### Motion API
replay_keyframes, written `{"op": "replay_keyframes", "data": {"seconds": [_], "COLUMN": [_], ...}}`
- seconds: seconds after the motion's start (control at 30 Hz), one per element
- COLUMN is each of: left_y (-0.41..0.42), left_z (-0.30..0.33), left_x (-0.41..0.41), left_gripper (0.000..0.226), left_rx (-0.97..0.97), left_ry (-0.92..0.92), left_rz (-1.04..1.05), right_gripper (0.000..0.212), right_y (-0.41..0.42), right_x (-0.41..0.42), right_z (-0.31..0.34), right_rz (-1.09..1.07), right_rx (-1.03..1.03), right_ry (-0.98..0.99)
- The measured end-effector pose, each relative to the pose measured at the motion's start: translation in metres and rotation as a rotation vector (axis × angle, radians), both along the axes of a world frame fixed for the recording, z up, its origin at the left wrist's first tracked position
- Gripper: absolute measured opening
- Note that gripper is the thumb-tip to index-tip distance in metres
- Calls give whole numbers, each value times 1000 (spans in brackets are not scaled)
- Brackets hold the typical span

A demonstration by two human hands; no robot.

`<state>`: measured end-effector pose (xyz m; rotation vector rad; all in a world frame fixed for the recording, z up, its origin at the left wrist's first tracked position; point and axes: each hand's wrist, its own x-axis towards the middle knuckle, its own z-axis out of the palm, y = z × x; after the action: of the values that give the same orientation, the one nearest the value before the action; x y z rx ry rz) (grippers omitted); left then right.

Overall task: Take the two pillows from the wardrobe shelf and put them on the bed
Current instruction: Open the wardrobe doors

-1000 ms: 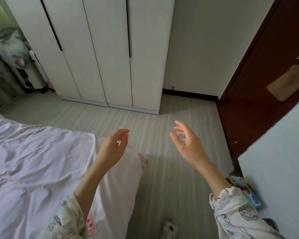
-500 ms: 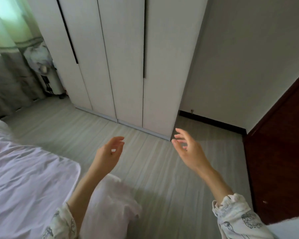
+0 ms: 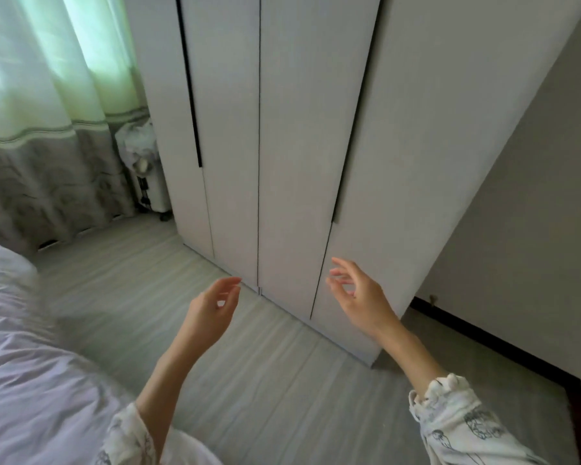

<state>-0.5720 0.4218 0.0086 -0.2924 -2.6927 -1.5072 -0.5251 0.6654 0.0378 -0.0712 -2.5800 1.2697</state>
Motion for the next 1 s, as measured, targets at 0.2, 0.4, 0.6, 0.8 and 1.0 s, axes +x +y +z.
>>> {"op": "replay_keyframes", "data": {"seconds": [0.2,0.4,0.6,0.8,1.0], "left_y": [-6,-35,-83,-109,-146], "left_z": [8,-7,-6,16,24], "left_x": [-93,-157,-255,-365,-457], "left_gripper": [25,25,21,19,20], "left_rx": [-3,17,2,-3,3], "left_ry": [-5,-48,-19,32,32], "left_rz": [85,244,432,505,542], "right_gripper": [40,38,40,39,37], "right_y": [-6,-44,-99,-138,-177], "right_x": [-127,-241,-373,-498,-594], "right_z": [8,-4,-1,20,16], "right_rz": [121,263,464,551,561], "right_rx": [8,-39,-54,-74,-104], "right_ry": [-12,-49,-48,-14,10]}}
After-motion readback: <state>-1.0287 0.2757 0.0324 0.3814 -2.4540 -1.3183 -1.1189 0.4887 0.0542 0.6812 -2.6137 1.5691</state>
